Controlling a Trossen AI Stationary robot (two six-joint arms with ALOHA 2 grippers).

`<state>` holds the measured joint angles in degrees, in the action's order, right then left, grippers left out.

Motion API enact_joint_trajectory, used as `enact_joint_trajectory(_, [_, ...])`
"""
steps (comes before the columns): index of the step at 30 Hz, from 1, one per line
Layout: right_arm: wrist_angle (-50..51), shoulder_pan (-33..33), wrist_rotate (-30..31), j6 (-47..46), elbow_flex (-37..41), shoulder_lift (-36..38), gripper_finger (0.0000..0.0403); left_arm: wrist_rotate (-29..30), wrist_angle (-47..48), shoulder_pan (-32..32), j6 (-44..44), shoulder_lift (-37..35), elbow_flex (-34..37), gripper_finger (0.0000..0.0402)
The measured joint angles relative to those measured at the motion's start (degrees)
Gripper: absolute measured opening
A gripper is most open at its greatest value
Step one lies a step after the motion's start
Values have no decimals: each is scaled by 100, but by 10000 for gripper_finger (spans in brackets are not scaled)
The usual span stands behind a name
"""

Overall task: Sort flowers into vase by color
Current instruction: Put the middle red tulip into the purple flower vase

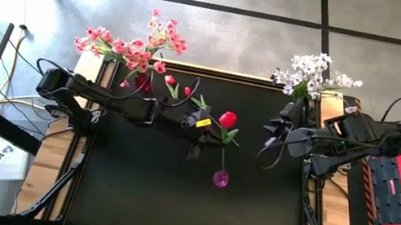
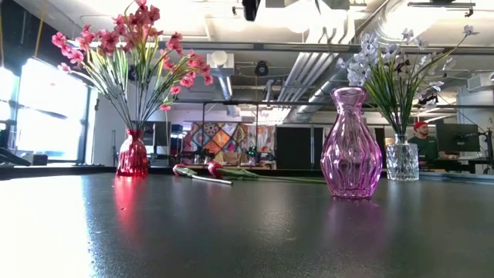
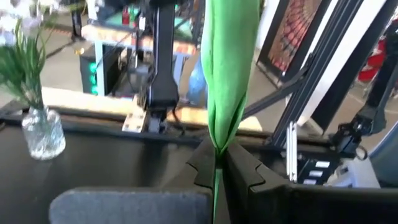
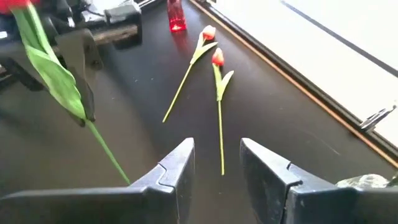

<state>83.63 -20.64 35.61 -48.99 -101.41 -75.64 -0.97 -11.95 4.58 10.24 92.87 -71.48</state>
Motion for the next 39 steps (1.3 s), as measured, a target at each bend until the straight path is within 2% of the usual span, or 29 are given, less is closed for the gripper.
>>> enact_joint_trajectory(12, [-23,2,304,-9,0,-9,119,39,258,11,57,109,2,6])
enact_joint_trajectory(14, [118,0,527,-153,0,-21,123,241,377,37,59,113,4,17])
enact_joint_trajectory(17, [663,0,916,-736,0,-18,130,592,517,80,-47,122,46,43])
enact_joint_trajectory(19, [621,2,1038,-789,1,13,134,605,618,89,-42,137,52,68])
enact_joint_trajectory(26, [543,2,1266,-640,4,42,142,-103,750,70,319,261,55,169])
enact_joint_trajectory(31, [541,2,1379,-603,7,44,142,-197,811,100,363,238,-40,207])
enact_joint_trajectory(35, [494,202,1157,-511,7,20,142,-160,887,194,198,158,-428,214])
enact_joint_trajectory(39, [442,746,212,149,14,-148,142,-137,1455,235,-32,132,-856,220])
